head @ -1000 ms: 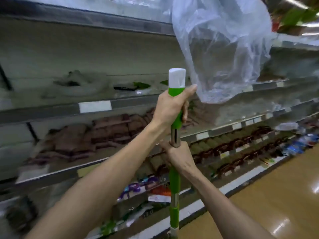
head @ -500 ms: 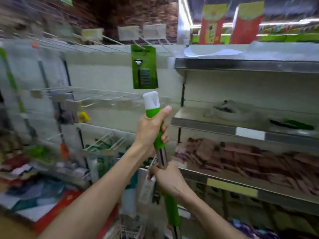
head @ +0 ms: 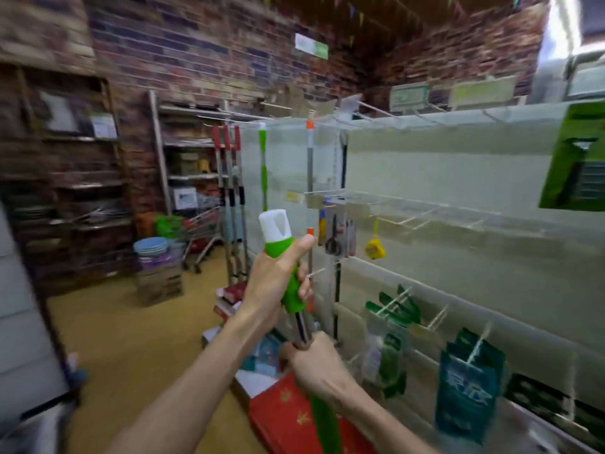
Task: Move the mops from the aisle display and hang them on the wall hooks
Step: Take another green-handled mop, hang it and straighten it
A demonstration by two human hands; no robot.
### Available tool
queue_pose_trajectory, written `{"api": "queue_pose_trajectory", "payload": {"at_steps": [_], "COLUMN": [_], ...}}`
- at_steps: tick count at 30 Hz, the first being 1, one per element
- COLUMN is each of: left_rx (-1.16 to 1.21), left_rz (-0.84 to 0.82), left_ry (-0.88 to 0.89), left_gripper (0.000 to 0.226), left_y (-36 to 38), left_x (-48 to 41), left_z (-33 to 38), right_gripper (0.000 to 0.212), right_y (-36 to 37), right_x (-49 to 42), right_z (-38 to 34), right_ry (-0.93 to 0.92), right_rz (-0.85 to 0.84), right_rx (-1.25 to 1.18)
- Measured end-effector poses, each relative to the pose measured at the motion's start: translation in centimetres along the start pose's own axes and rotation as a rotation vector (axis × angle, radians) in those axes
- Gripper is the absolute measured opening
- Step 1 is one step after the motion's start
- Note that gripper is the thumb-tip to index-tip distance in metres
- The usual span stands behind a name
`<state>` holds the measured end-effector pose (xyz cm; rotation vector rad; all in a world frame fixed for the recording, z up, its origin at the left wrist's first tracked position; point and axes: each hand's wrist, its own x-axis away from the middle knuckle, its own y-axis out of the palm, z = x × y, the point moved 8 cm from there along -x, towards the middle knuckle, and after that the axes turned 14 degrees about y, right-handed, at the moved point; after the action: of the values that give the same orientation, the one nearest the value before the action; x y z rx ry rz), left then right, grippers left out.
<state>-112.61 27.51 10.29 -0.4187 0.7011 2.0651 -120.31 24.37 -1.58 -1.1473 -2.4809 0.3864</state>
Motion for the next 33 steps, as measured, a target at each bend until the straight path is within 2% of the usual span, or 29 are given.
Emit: {"api": "queue_pose_trajectory", "payload": {"at_steps": [6,12,20,25,33], "left_rx": [-0.143,-0.304,-0.391,-0.413,-0.458], "left_rz": [0.111,0.185,0.283,0.351,0.356], "left_ry": [0.091,0.157,0.184,0.209,0.278], "left_gripper": [0.037,0.034,0.033,0.028,0.031], "left_y": [-12.6,-22.9,-35.5,-42.7,-53.6], "left_x": [-4.8,-10.3,-22.9,-29.6,-40.2], "left_z": [2.6,2.4,1.4,1.7,0.7], "right_gripper": [0.031,0.012,0.016,0.014,0.015], "right_y": [11.0,19.9,29.5,34.5,42.3], "right_x": [-6.3,-14.0,-27.1,-33.5,-45.3], "right_z": [-6.8,-11.8,-20.7,-26.8,-34.3], "right_ry": [-0.050,-0.129,-0.092,-0.198,-0.238], "right_rz": [-0.179,-0.294,-0.474,-0.500,-0.438], "right_rx": [0.027,0.057,0.058,0.065,0.061]}}
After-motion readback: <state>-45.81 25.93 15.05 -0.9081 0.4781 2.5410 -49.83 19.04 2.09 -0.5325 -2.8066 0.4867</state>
